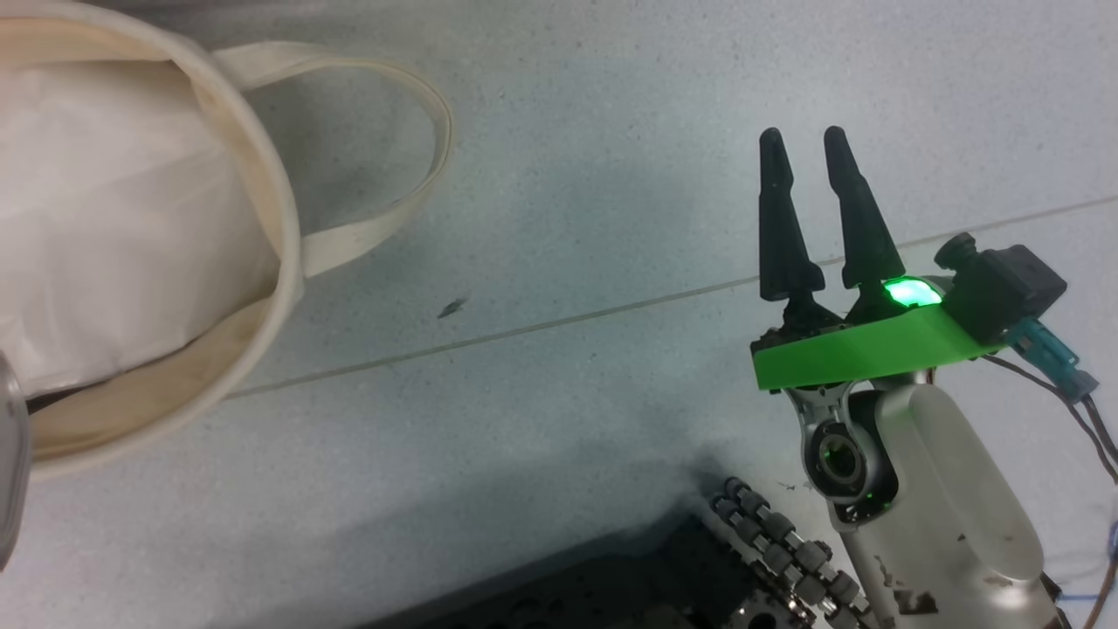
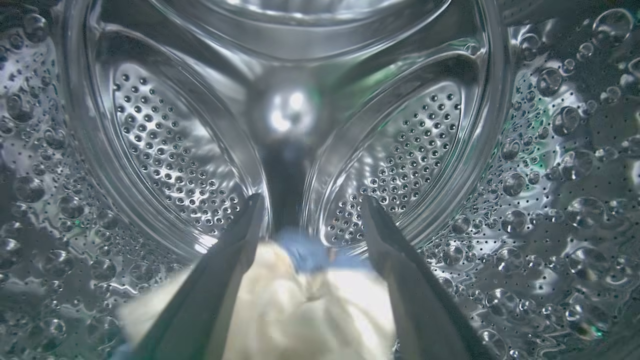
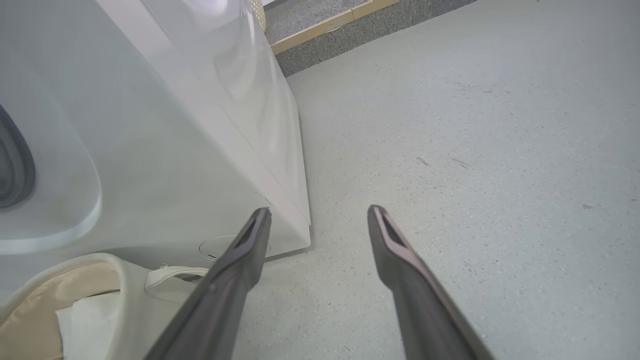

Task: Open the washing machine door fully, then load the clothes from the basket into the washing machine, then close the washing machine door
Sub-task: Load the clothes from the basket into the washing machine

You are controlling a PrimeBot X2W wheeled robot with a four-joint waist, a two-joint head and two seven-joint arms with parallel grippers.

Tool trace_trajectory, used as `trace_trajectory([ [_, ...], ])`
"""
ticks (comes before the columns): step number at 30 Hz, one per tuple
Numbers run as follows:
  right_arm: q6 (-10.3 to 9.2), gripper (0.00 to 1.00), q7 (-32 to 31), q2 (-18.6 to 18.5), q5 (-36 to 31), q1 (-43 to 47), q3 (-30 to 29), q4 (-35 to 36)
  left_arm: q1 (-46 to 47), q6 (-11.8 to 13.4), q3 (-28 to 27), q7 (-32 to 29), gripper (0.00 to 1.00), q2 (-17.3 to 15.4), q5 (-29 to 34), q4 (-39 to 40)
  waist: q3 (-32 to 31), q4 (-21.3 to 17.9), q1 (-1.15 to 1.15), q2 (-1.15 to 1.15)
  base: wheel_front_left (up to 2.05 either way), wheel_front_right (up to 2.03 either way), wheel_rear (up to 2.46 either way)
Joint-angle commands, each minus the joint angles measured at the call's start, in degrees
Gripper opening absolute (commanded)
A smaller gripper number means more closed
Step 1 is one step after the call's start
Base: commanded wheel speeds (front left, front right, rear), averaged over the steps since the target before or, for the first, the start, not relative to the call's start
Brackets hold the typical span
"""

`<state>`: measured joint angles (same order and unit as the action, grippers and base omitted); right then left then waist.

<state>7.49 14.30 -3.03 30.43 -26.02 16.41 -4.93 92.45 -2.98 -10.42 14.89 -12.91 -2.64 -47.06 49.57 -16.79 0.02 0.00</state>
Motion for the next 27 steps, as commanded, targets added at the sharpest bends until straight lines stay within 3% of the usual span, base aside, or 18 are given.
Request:
trace_trajectory([
  [1,0.0,1.0,0.7,0.2,0.0,1.2,0.9,1.5,0.7,0.3,-0.1,0.1,1.0,-2.5,-0.1,2.3,-0.5,0.3,-0.02,0.0,0.0,0.0,0.0],
  [14,0.0,1.0,0.7,0.2,-3.3,1.2,1.7,-0.5,-12.5,-2.0,1.1,0.1,1.0,0.2,0.1,3.1,-8.9,4.8,-0.02,0.0,0.0,0.0,0.0],
  [27,0.0,1.0,0.7,0.2,-4.3,5.0,1.1,-3.4,-37.1,-3.6,1.5,0.1,1.0,5.5,-1.3,9.2,-24.1,8.9,-0.02,0.0,0.0,0.0,0.0],
])
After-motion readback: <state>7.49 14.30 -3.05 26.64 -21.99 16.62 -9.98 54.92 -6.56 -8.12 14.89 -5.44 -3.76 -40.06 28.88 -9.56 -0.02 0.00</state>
